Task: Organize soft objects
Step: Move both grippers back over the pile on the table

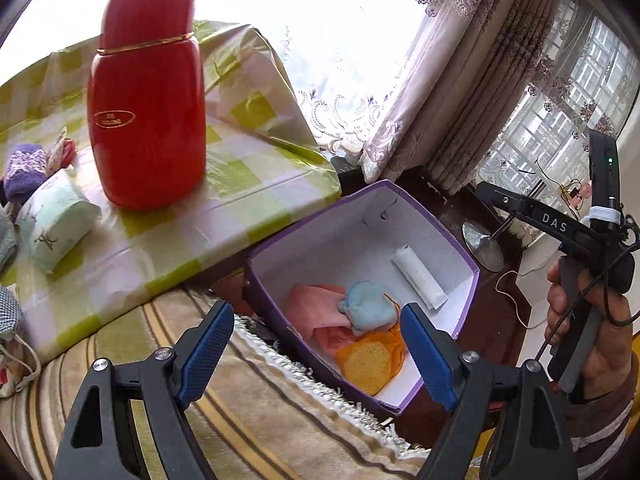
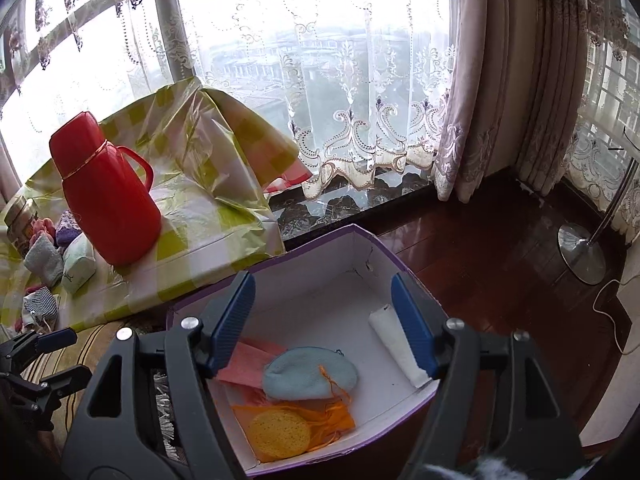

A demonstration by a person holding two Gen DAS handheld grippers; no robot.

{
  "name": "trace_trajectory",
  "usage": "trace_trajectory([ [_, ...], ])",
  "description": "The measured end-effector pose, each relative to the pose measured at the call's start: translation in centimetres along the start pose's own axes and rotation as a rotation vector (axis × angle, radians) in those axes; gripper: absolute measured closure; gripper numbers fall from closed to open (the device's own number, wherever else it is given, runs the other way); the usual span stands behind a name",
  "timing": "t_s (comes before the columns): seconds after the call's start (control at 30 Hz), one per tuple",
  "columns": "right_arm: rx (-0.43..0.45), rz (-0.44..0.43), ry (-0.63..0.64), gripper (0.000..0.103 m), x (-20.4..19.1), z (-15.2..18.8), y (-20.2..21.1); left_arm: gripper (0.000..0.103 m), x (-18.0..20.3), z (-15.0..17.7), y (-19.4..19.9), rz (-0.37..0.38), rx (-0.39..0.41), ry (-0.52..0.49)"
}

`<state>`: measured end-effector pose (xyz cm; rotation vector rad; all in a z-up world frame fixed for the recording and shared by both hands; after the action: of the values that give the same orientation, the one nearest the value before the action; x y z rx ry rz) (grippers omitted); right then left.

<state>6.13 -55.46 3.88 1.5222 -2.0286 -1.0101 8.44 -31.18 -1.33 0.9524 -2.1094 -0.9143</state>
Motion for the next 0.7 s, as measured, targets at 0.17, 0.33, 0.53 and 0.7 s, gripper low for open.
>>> trace_trajectory([
  [0.17,0.022,-0.065,0.075,0.029,-4.3,-0.5,0.8,0.017,-3.2,0.5,2.4,-0.055,0.049,0.044],
  [0.33,0.031,-0.139,0.187,0.029,-10.2,0.0,1.5,0.017,-6.3,1.4,5.1,-0.119,0.111,0.077],
  [0.53,0.006,-0.247,0.314,0.029,-17.9,1.6,1.9,0.017,-10.5,2.8,8.7,-0.184,0.171,0.131],
  [0.7,-0.055,-0.319,0.383,0.029,-22.9,3.3,1.3,0.017,-14.8,4.9,12.0,-0.220,0.216,0.227],
])
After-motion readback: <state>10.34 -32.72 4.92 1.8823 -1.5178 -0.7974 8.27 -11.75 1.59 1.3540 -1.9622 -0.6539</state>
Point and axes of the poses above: each gripper's, at about its wrist camera, not at the fingertips, and y roughly against the way its jaws point, x to its right, z to its underside, the point moved 6 cm from there along -y, roughly the way its jaws point, and after that the axes turned 3 degrees about -x, right-handed, at the moved point
